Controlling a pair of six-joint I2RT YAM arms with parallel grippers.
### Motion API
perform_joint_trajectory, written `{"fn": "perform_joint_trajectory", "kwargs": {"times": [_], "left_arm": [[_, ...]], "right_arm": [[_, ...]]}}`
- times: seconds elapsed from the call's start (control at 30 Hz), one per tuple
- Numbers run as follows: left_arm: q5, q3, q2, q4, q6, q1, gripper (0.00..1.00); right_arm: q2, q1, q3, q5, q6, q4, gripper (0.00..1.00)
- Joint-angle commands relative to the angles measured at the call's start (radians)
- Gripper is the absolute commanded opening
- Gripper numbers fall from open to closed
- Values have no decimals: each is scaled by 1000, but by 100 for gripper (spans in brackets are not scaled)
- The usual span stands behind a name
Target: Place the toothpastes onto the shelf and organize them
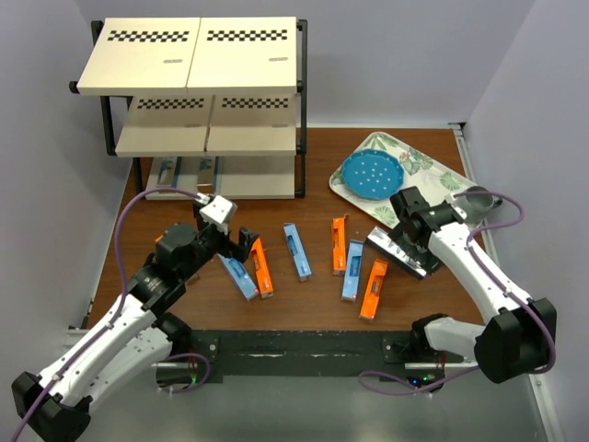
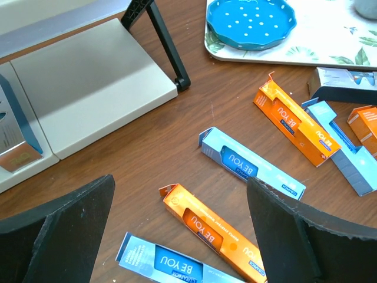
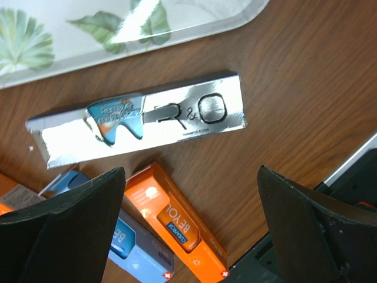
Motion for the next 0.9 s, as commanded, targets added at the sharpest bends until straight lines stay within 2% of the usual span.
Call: {"fn": "perform_joint_trajectory", "kwargs": {"times": [0.0, 0.13, 0.27, 0.3, 0.37, 0.53, 0.7, 0.87], "left_arm": [[-33, -13, -10, 29, 32, -18, 100], [-36, -13, -12, 32, 44, -18, 100], [-9, -22, -12, 44, 50, -18, 100], [-3, -25, -10, 47, 50, -16, 100], [-3, -26, 1, 52, 50, -18, 100], [-3, -25, 22, 59, 76, -18, 100], [-9, -31, 31, 67, 81, -27, 100], [-16, -37, 25, 68, 84, -52, 100]], "right_arm": [[-24, -83, -35, -16, 110, -13, 99], [22, -144, -44, -43, 128, 50, 99], [110, -170, 8, -46, -106, 125, 98], [116, -173, 10, -62, -219, 148, 99], [104, -181, 21, -53, -212, 102, 99], [32, -230, -1, -77, 53, -21, 98], [68, -230, 4, -82, 302, -99, 96], [56, -230, -54, -88, 533, -67, 93]]}}
